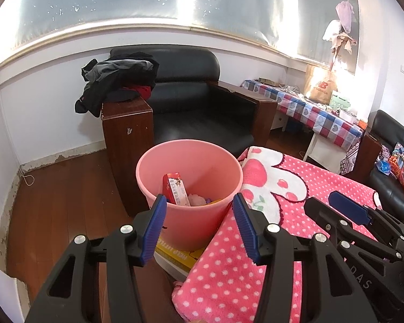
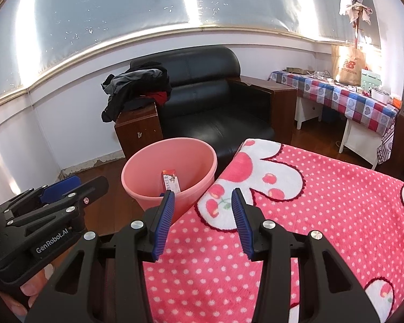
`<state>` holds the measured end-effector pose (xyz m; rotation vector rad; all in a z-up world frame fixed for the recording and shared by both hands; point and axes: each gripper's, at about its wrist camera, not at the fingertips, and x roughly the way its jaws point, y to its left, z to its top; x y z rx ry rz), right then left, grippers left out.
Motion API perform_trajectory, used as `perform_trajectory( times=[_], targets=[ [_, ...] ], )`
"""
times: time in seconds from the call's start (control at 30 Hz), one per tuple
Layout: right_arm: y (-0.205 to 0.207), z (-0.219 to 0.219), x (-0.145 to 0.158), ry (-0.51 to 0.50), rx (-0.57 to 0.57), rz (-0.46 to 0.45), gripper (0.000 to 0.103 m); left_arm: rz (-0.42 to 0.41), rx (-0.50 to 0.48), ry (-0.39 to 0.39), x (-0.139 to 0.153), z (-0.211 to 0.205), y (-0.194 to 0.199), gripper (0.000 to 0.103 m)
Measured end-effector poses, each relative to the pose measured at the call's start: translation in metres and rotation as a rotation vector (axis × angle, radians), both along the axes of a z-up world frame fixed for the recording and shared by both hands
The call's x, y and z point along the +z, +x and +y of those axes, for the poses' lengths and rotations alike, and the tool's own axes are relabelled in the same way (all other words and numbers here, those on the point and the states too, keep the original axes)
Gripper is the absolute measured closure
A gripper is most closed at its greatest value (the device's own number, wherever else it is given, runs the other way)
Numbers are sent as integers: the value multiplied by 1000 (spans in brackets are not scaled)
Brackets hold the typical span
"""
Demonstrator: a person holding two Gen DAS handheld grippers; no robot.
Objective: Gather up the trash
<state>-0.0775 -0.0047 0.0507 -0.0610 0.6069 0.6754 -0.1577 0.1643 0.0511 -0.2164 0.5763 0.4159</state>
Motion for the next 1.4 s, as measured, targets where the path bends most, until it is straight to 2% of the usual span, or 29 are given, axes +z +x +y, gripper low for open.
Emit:
perform_trajectory(
  times=[1.4],
  targets=[
    [-5, -1, -7, -5, 1, 8, 58, 11, -7, -6, -9, -8, -2, 52]
  ],
)
